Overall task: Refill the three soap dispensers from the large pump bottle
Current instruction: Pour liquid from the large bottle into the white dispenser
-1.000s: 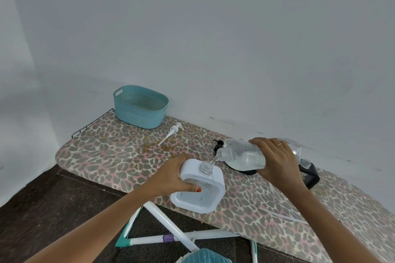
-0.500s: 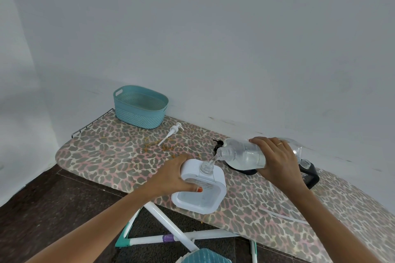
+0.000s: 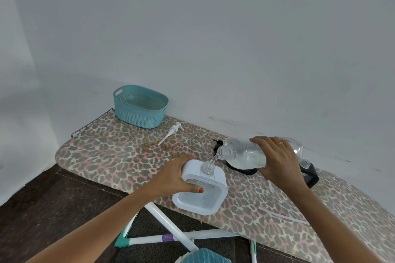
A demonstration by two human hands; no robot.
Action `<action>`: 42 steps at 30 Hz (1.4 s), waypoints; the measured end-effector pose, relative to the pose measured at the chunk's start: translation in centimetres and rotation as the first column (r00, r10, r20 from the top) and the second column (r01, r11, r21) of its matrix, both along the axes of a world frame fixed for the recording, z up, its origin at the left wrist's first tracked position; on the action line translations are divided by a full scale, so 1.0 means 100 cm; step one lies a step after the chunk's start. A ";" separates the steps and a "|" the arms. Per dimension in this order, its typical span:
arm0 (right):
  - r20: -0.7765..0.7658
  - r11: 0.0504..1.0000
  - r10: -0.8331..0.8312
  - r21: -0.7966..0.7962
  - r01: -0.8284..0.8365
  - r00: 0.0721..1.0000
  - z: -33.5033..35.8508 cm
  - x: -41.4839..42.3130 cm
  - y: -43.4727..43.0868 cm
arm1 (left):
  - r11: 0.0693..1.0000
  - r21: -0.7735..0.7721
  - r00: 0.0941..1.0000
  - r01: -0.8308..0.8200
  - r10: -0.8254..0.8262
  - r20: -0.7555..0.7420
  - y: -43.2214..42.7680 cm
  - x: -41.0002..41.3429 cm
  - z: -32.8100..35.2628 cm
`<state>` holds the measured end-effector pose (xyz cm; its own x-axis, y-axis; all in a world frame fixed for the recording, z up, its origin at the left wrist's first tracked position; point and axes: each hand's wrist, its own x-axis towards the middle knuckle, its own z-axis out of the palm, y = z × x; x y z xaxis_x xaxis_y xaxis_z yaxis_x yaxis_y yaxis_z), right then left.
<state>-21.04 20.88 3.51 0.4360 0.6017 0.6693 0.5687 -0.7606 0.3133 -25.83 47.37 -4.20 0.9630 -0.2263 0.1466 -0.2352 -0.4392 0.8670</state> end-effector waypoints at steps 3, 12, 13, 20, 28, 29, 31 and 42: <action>0.001 1.000 -0.001 0.001 0.001 1.000 0.000 0.000 0.000 | 1.000 0.000 1.000 0.000 0.000 0.002 0.000 -0.001 0.001; 0.006 1.000 -0.007 -0.008 0.007 1.000 0.001 -0.001 -0.001 | 1.000 -0.013 1.000 0.009 -0.009 0.006 -0.002 -0.002 0.003; 0.007 1.000 -0.008 -0.010 0.008 1.000 0.001 -0.001 -0.001 | 1.000 -0.019 1.000 0.010 -0.009 0.006 -0.002 -0.003 0.003; 0.001 1.000 -0.013 -0.017 0.013 1.000 0.001 -0.001 -0.001 | 0.999 -0.030 1.000 0.018 -0.018 0.009 -0.003 -0.002 0.005; 0.008 1.000 -0.013 -0.019 0.014 1.000 0.002 -0.001 -0.001 | 0.999 -0.035 1.000 0.006 -0.006 0.010 -0.004 -0.004 0.007; 0.010 1.000 -0.013 -0.019 0.013 1.000 0.002 -0.001 -0.002 | 0.999 -0.035 1.000 0.006 -0.005 0.011 -0.004 -0.004 0.006; 0.012 1.000 -0.011 -0.018 0.011 1.000 0.002 -0.001 -0.002 | 0.999 -0.039 1.000 0.006 -0.006 0.013 -0.004 -0.003 0.005; 0.011 1.000 -0.014 -0.021 0.014 1.000 0.001 -0.001 -0.003 | 0.999 -0.037 1.000 0.001 0.000 0.029 -0.006 -0.002 0.004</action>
<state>-21.18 20.60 3.57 0.4376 0.6094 0.6612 0.5545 -0.7617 0.3351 -26.06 46.80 -3.83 0.9581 -0.2204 0.1831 -0.2609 -0.4067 0.8755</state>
